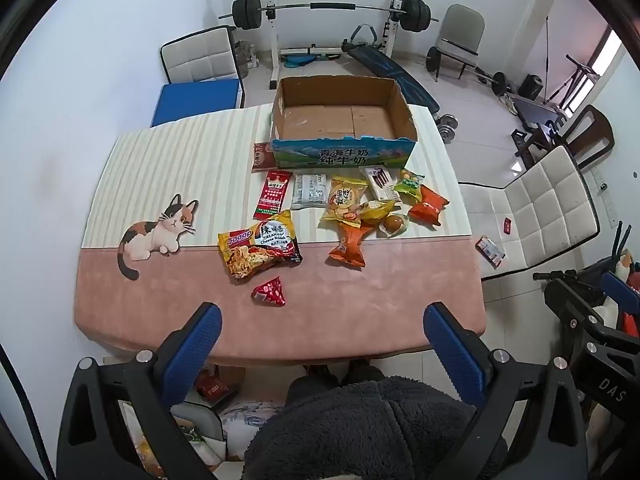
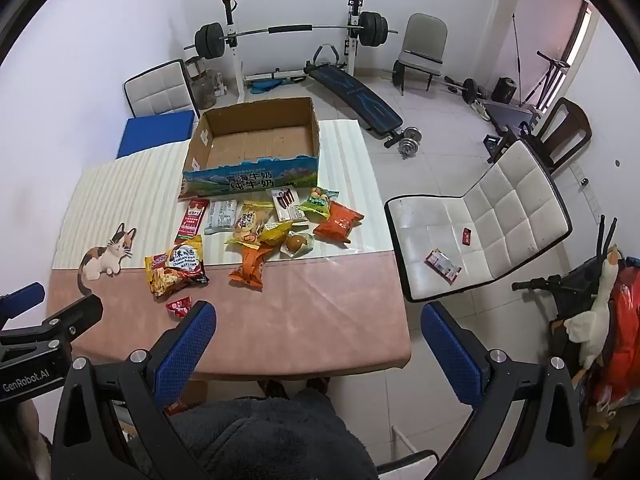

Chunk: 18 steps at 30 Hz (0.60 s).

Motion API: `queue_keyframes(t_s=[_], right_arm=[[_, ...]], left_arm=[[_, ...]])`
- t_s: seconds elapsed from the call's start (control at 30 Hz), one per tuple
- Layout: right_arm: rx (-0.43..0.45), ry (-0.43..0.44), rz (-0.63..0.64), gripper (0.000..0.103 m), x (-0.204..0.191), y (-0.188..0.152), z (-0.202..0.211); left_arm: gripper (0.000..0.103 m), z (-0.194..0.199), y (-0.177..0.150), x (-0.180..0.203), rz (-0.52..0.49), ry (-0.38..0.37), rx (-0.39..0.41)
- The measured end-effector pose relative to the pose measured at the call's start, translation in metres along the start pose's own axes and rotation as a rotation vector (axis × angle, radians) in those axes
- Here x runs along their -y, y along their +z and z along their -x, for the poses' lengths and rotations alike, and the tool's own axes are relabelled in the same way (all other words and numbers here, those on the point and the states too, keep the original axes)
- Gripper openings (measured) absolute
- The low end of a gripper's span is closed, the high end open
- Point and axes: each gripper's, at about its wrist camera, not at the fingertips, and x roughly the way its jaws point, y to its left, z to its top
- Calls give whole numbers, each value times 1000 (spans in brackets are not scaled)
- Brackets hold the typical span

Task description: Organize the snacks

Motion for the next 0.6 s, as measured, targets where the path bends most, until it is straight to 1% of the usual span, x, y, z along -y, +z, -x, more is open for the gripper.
queue_keyframes(t_s=[0.4, 0.43, 0.6], right_arm=[[10, 2, 0, 103, 0, -1, 1], [10, 3, 0, 103, 2, 5, 2], [17, 3, 0, 103, 2, 7, 0]], left_arm=[[103, 0, 0, 0, 4, -8, 1], [103, 0, 0, 0, 4, -9, 2], [103, -1, 0, 0, 6, -9, 3]])
